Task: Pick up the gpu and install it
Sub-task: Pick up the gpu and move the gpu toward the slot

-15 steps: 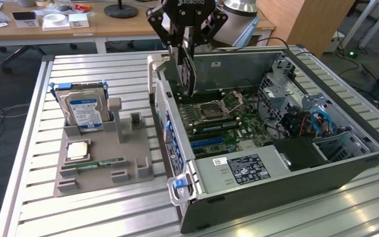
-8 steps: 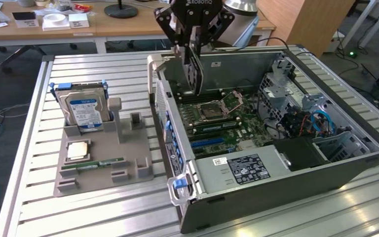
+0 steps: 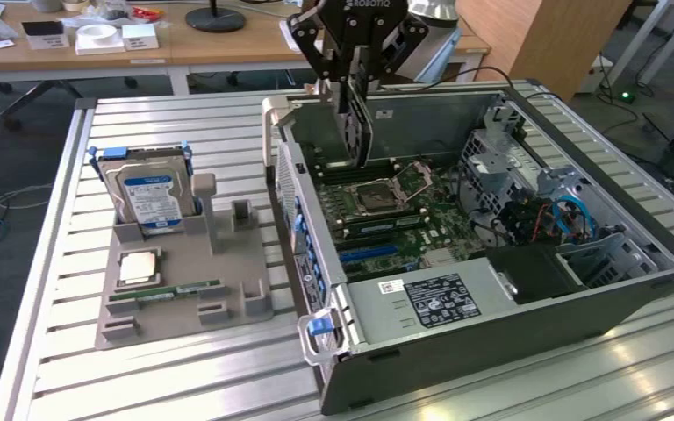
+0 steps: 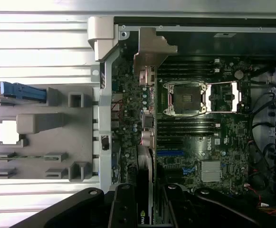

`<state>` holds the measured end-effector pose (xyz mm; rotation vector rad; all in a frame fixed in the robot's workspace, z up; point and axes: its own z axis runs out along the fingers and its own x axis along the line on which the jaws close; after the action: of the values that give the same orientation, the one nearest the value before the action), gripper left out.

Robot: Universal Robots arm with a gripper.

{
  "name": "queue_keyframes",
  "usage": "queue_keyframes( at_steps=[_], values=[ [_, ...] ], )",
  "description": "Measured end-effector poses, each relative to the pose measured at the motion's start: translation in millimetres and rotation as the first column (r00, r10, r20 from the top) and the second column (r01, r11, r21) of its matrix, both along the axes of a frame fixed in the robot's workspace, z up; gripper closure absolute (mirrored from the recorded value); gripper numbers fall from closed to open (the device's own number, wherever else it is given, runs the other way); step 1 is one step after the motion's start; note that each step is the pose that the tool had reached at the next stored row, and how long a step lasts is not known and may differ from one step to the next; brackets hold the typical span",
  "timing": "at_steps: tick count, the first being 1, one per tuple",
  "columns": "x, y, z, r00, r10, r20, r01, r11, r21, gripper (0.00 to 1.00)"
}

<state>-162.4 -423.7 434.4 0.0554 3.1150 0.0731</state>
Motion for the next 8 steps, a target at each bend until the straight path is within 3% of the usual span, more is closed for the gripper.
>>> queue_keyframes(
  at_steps=[8],
  values=[
    [12.7, 0.6, 0.0, 1.0, 0.0, 0.0, 0.0, 1.0, 0.0, 0.74]
  ],
)
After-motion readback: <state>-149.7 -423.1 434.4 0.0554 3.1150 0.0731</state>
